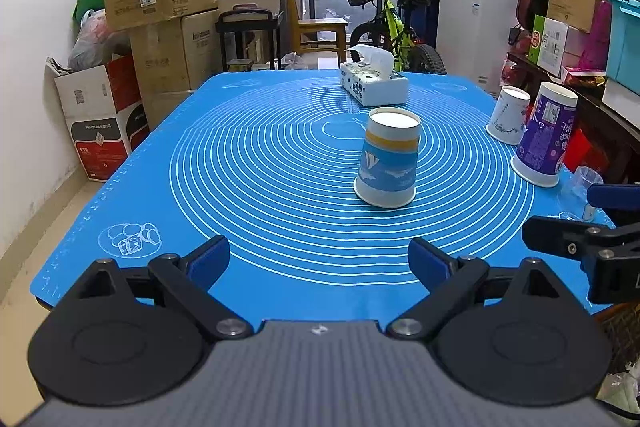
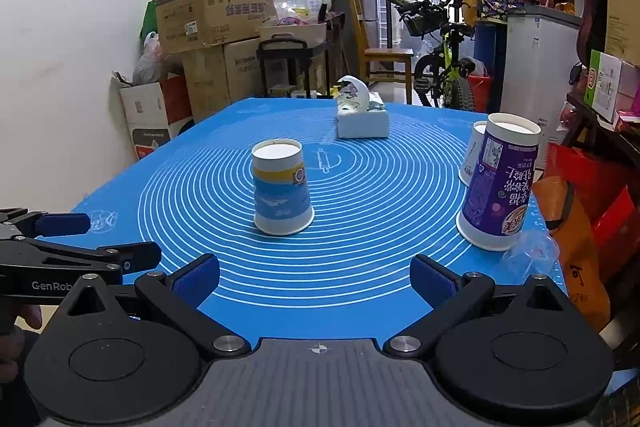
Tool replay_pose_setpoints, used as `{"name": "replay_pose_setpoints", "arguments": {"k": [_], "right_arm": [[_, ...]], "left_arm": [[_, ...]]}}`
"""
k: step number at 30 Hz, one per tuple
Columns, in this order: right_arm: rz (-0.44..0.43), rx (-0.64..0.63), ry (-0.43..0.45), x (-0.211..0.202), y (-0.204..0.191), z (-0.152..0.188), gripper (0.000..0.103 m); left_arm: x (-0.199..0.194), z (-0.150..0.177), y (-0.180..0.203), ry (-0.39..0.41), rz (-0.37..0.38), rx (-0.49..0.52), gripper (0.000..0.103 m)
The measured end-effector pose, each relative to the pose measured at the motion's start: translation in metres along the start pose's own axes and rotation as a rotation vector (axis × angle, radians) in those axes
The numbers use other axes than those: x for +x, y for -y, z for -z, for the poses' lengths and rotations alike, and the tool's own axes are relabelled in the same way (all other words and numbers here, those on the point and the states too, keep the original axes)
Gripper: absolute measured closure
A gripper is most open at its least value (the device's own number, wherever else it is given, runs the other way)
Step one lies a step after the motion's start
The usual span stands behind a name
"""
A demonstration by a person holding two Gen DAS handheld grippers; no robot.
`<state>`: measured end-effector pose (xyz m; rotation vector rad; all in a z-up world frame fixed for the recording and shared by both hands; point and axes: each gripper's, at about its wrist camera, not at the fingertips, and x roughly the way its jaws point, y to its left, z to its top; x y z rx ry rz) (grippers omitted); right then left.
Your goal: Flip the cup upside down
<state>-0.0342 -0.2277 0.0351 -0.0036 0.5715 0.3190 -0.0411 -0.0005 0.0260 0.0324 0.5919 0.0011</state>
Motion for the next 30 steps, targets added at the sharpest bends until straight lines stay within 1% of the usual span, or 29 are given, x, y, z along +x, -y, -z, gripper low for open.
{"name": "replay_pose_setpoints", "arguments": {"k": [25, 30], "right_arm": [[-0.008, -0.017, -0.005, -0.0024, -0.0027, 0.0011, 0.003], [-0.021, -0.009, -0.01, -0.0033, -0.0027, 0.0014, 0.003]], "left_arm": [[0.0015, 0.0, 0.0009, -0.007, 0.009, 0.001, 0.008], [0.0019, 0.0003, 0.0013, -0.007, 0.009, 0.001, 0.008]]}}
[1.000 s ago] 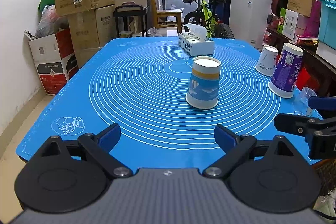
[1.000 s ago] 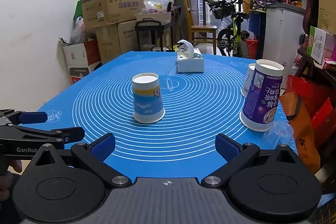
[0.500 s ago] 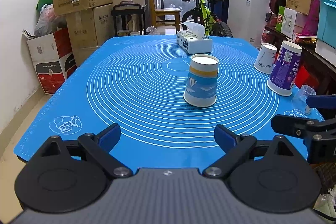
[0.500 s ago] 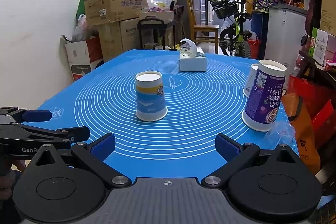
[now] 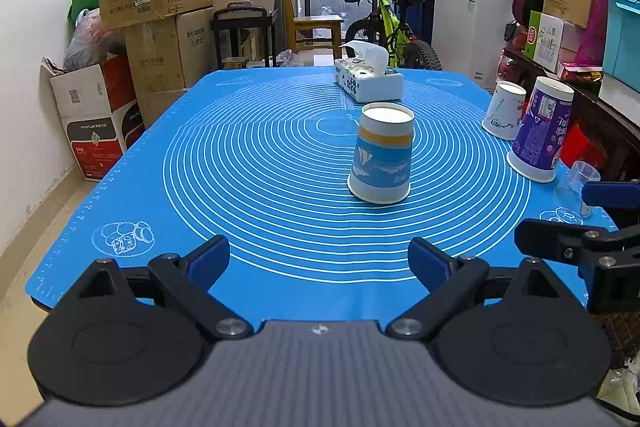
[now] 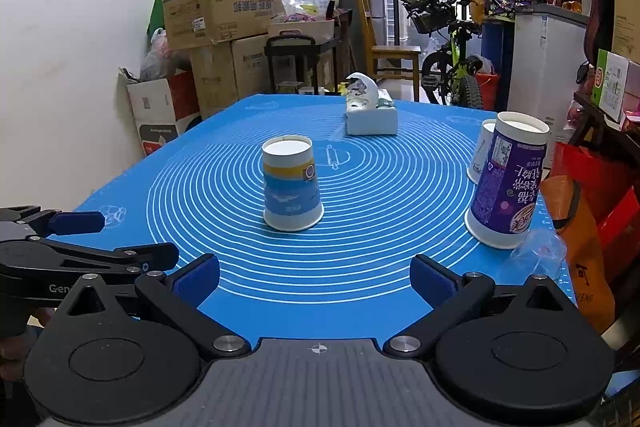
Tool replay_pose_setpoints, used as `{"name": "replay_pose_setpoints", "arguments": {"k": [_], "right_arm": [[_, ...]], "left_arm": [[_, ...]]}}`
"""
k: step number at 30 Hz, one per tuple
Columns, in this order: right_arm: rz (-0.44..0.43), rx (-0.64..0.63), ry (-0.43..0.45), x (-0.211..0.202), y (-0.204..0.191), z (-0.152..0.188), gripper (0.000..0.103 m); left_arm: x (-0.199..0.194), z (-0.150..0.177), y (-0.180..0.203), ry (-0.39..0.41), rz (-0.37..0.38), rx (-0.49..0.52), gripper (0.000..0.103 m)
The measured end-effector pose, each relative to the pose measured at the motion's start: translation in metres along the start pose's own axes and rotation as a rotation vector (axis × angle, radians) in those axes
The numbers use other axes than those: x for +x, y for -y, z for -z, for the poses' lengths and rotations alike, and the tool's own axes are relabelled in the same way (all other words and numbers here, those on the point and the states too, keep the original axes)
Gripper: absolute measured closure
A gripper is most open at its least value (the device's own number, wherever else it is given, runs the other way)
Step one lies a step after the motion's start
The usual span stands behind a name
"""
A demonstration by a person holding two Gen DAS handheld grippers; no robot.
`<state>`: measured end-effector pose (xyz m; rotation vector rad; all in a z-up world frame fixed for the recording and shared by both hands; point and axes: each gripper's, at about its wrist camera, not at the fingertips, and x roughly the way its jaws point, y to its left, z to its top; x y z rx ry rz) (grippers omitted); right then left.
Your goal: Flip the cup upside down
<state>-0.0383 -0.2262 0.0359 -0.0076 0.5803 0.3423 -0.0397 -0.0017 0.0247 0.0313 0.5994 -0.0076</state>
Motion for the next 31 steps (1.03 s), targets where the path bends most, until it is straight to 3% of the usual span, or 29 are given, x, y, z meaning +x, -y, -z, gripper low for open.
{"name": "replay_pose_setpoints", "arguments": {"k": [31], "right_arm": [[-0.014, -0.004, -0.012, 0.0026, -0.0001, 0.0009, 0.002]], "left_arm": [[0.0015, 0.0014, 0.0036, -0.001, 0.002, 0.002, 0.008]]}}
